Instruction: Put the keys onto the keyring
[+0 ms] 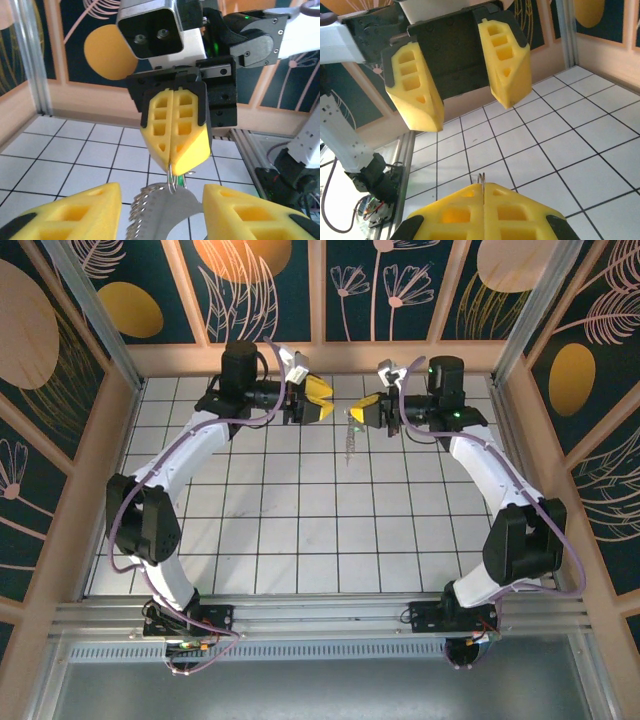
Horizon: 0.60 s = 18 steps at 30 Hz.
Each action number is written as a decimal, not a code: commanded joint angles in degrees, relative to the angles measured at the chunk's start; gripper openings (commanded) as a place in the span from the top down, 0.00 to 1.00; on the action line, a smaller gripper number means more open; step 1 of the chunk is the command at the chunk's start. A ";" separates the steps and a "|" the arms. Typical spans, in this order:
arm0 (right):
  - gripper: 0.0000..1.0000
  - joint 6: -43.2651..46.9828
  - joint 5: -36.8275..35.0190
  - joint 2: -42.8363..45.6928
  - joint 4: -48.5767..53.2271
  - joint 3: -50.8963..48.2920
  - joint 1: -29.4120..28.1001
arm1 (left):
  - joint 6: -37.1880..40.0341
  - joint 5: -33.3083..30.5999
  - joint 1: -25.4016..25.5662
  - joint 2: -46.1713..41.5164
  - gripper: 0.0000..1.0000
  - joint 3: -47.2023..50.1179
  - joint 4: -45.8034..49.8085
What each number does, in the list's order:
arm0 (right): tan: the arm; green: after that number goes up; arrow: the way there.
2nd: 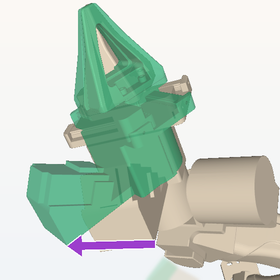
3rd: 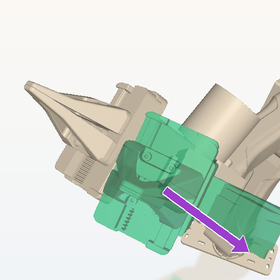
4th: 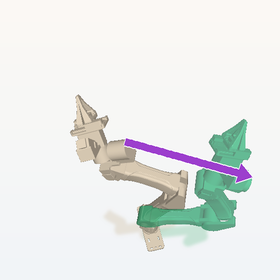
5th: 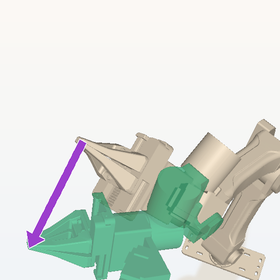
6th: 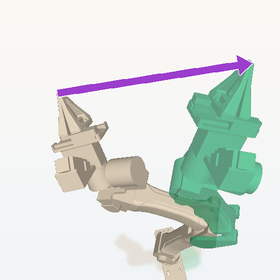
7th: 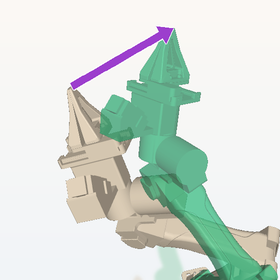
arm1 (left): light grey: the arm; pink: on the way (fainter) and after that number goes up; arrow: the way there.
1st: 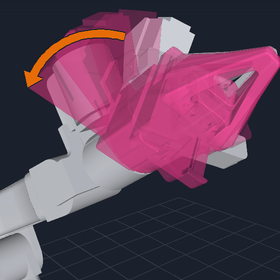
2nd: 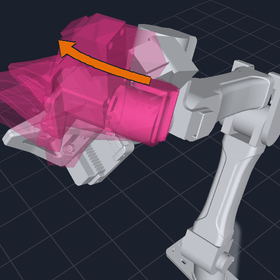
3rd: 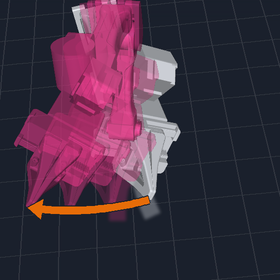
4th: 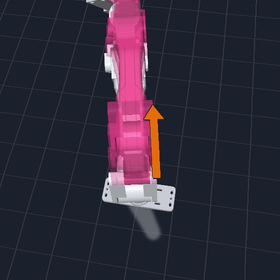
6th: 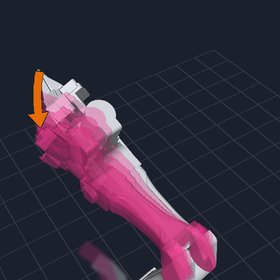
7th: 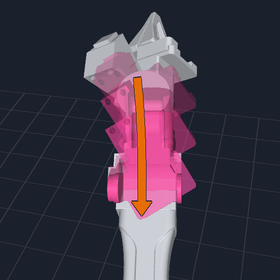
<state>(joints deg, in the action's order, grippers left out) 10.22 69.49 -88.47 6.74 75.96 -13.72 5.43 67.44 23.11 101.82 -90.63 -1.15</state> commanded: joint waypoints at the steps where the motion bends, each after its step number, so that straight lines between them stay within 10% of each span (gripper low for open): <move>1: 1.00 1.56 2.83 -0.29 -0.50 2.44 -1.13 | 1.30 5.42 -0.52 1.91 0.56 -2.09 2.79; 18: 1.00 2.35 3.15 -0.67 -0.59 3.51 -3.42 | 1.25 9.71 -0.53 2.59 0.63 -1.83 4.93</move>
<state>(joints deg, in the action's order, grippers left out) 10.66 70.39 -88.73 6.94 76.86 -16.51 5.82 74.81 23.11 103.68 -91.33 2.92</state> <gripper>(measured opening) 0.044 0.374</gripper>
